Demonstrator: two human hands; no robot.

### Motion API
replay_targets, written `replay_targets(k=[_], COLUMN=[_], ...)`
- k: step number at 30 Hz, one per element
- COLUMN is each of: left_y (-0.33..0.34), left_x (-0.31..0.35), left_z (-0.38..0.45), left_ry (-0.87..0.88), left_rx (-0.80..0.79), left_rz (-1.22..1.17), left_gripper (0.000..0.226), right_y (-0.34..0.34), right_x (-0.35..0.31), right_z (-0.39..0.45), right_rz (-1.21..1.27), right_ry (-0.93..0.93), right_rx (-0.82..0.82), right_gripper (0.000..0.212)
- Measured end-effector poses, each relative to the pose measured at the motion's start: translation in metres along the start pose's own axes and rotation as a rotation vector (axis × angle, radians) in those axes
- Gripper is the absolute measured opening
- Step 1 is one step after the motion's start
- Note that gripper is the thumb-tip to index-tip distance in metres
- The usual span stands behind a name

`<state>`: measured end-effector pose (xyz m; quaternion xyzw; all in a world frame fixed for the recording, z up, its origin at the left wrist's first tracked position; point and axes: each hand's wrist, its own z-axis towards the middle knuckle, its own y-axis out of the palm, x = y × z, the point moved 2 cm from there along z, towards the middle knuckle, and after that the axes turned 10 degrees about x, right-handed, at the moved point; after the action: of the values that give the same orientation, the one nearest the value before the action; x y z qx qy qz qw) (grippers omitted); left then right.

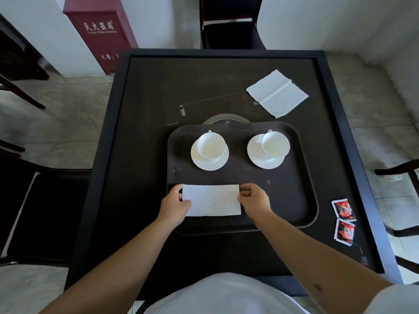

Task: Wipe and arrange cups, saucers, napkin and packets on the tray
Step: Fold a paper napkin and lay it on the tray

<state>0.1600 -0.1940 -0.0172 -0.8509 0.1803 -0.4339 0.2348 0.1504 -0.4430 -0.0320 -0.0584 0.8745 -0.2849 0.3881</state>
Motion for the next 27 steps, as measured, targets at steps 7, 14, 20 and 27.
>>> replay_targets(k=[7, 14, 20, 27], left_y=[0.002, 0.005, 0.004, -0.002], left_x=[-0.008, -0.015, -0.021, -0.028], left_z=[-0.008, -0.034, -0.055, -0.059], left_ry=[0.031, 0.268, 0.710, 0.767], left_rx=[0.008, 0.019, 0.004, -0.164], left_rz=[0.056, 0.350, 0.821, 0.930], left_gripper=[0.065, 0.060, 0.040, 0.048], right_y=[-0.010, -0.007, 0.003, -0.004], right_x=[-0.002, 0.004, 0.016, 0.020], right_z=[-0.004, -0.033, -0.061, -0.067], right_rz=[-0.005, -0.610, -0.963, -1.102], right_ry=[-0.035, -0.569, -0.872, -0.857], right_rx=[0.002, -0.104, -0.195, -0.305], right_gripper=[0.040, 0.055, 0.055, 0.064])
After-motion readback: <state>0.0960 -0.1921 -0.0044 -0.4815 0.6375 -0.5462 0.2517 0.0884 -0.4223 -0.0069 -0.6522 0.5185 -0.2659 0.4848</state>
